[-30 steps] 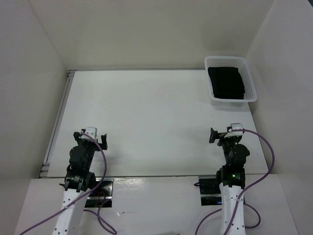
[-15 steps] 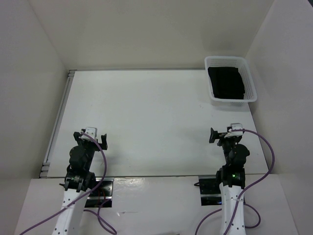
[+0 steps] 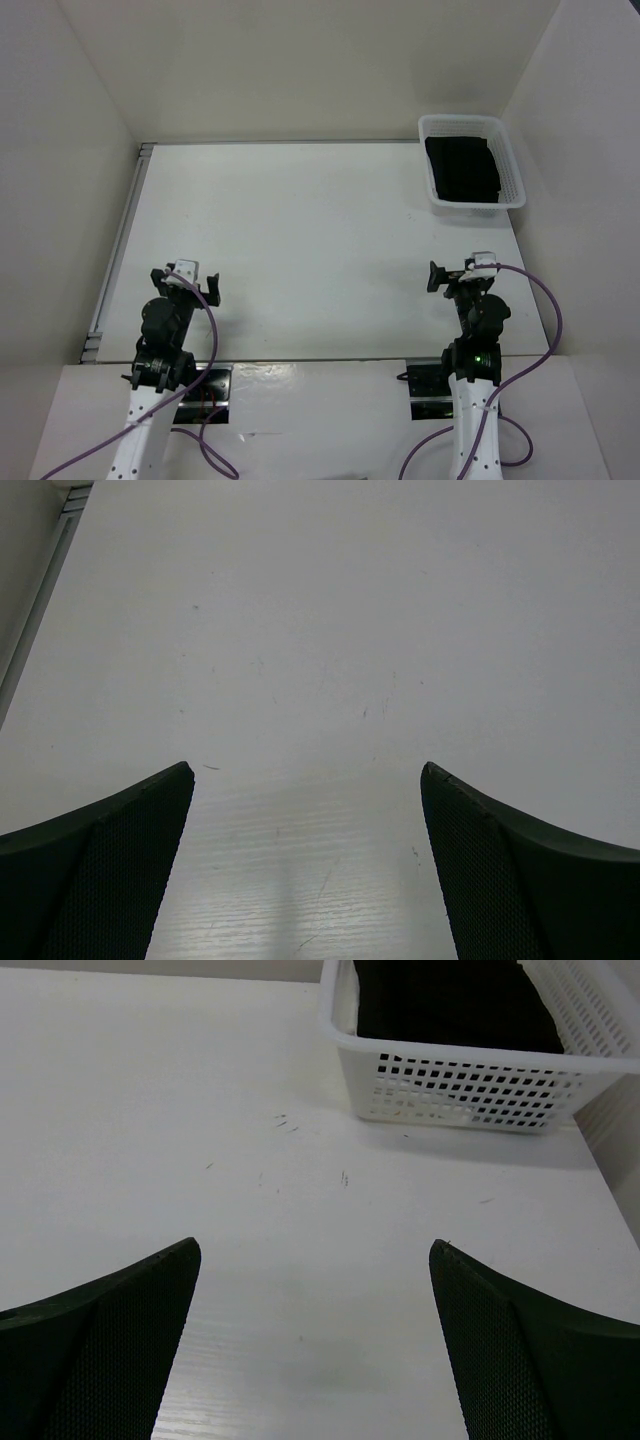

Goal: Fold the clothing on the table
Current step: Grab the skirt from the pile

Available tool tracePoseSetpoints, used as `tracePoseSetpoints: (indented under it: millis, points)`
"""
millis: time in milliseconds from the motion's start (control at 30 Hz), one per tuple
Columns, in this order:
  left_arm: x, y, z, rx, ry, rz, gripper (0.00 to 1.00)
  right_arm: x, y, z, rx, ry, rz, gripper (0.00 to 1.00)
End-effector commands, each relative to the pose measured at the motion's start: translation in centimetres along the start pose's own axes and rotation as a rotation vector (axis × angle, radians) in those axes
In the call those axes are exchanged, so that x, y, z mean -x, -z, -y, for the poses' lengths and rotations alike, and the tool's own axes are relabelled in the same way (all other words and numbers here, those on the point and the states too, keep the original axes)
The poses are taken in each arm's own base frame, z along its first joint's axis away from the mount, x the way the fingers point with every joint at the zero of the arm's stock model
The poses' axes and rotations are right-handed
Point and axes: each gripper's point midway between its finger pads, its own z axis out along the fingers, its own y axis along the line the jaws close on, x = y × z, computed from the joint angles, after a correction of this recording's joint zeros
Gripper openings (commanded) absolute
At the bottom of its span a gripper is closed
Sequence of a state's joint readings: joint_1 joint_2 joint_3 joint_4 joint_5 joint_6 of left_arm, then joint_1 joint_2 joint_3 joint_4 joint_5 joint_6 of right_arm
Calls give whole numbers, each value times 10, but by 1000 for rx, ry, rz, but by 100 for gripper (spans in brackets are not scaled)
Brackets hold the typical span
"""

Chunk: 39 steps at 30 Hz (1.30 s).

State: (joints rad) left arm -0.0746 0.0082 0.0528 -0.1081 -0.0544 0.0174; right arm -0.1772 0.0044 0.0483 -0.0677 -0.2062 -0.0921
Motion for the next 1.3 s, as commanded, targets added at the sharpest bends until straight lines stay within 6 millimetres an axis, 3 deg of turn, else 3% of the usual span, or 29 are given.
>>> tracePoseSetpoints:
  millis: [0,33,67,133,167,267,300,333,367,400,433,467,500,533,567,600,633,667,700,733,767,800,833,867,1000,1100,1200,1267]
  points:
    - [78,18,-4,8,68,255,100,39,5,5,-48,-73,138,99]
    - [104,27,-9,27,73,324,100,55,9,14,-104,-111,172,99]
    - [117,32,-13,45,89,359,100,64,11,16,-113,-131,198,99]
    - [147,45,-33,148,174,454,100,87,16,16,-110,-130,260,99]
    - [173,60,-46,206,242,533,100,103,20,18,-118,-134,296,99]
    - [205,70,-53,221,267,566,100,145,30,22,-140,-141,406,99]
    - [202,59,-55,239,288,495,100,152,32,22,-137,-150,414,99]
    - [232,72,-61,256,297,523,100,171,38,21,-133,-155,453,99]
    - [241,69,-66,280,318,494,100,172,33,28,-167,-180,429,99]
    - [225,40,-70,324,297,330,100,178,32,31,-179,-227,427,99]
    - [228,34,-81,394,293,267,100,198,35,32,-185,-241,442,99]
    - [257,42,-89,426,289,235,100,185,18,37,-203,-269,339,99]
    - [250,13,-91,457,259,112,100,186,12,40,-221,-295,297,99]
    - [258,9,-92,448,223,81,100,216,14,40,-215,-324,309,99]
    - [263,6,-93,443,189,56,100,219,6,44,-229,-341,263,99]
    - [279,3,-96,443,166,56,100,196,-15,47,-250,-358,107,99]
    - [282,2,-95,443,174,36,100,229,-15,45,-222,-355,122,99]
    - [266,-7,-94,442,149,-67,100,219,-19,42,-212,-348,22,99]
    - [281,-4,-96,441,139,-62,100,207,-38,33,-139,-328,-86,99]
    - [279,-8,-96,440,111,-99,100,230,-39,31,-90,-237,-90,99]
    - [269,-9,-97,433,56,-182,100,226,-45,25,-29,-182,-143,99]
    - [256,-26,-99,434,18,-270,100,220,-52,11,91,-124,-236,99]
    - [264,-30,-101,429,-19,-291,100,216,-55,10,115,-88,-271,99]
    - [237,-48,-100,379,-152,-443,100,211,-58,12,121,-72,-297,99]
    - [179,-67,-111,471,-130,-664,100,185,-67,13,143,-52,-372,99]
    - [142,-74,-93,364,-127,-751,100,174,-79,23,78,-88,-378,99]
    - [139,-84,-74,240,-45,-709,100,172,-94,23,104,-61,-384,99]
    - [154,-92,-70,215,-4,-630,100,167,-114,31,85,-68,-431,99]
